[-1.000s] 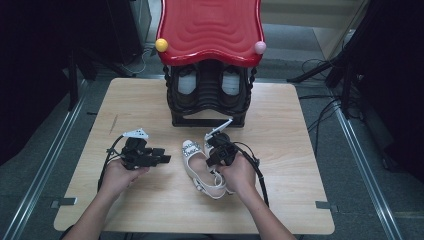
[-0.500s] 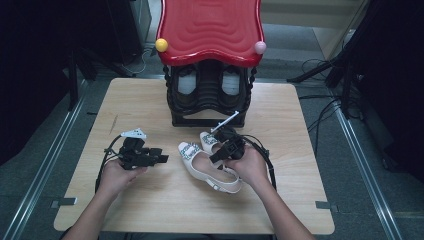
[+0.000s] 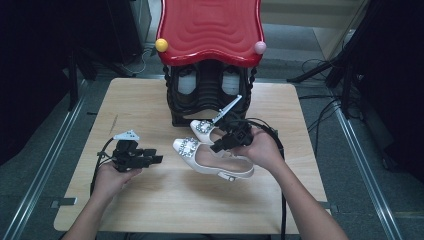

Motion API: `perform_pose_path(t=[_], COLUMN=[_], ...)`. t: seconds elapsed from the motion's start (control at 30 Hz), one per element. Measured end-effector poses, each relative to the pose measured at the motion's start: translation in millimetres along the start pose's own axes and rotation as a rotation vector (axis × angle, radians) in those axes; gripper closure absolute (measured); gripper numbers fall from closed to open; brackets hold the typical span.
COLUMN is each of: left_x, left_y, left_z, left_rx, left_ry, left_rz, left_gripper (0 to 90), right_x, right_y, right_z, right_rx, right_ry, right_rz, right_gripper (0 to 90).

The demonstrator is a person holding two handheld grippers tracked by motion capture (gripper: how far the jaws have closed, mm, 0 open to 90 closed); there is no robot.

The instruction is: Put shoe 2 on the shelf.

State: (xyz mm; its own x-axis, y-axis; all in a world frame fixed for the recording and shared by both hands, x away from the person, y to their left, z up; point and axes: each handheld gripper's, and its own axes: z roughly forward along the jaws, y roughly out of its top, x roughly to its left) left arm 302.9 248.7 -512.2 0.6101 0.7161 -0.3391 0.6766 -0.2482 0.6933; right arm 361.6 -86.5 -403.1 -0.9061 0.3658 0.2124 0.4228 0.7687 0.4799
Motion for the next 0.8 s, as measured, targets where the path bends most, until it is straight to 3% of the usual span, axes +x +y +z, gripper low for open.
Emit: perform_pose_path(t=[0.2,0.33,0.43,0.6,0.8], left_x=[0.4,1.3,1.7,1.1,0.9], left_y=[-4.3,-6.8,-7.8,-8.4,-8.3], left_z=[-3.1,-6.2,-7.0,-7.0,-5.9], left_rx=[-0.001,-0.004,-0.001,-0.001,-0.003], left_ry=[0.006,0.009,0.009,0.013,0.022], left_rz=[-0.008,-0.011,-0.013,-0.014,-0.010], left_gripper=[51.2,51.2,51.2,51.1,51.3], right_x=[9.1,13.2,15.2,12.2,15.1], right_y=[28.5,46.0,56.9,68.4,81.3], right_z=[-27.3,-45.8,-57.3,-72.0,-99.5], right_rx=[-0.004,-0.029,-0.047,-0.078,-0.096], right_ry=[0.005,0.033,0.035,0.082,0.042], right_rz=[-0.105,-0.179,-0.204,-0.201,-0.199], right_gripper=[84.6,84.6,84.7,84.6,84.3])
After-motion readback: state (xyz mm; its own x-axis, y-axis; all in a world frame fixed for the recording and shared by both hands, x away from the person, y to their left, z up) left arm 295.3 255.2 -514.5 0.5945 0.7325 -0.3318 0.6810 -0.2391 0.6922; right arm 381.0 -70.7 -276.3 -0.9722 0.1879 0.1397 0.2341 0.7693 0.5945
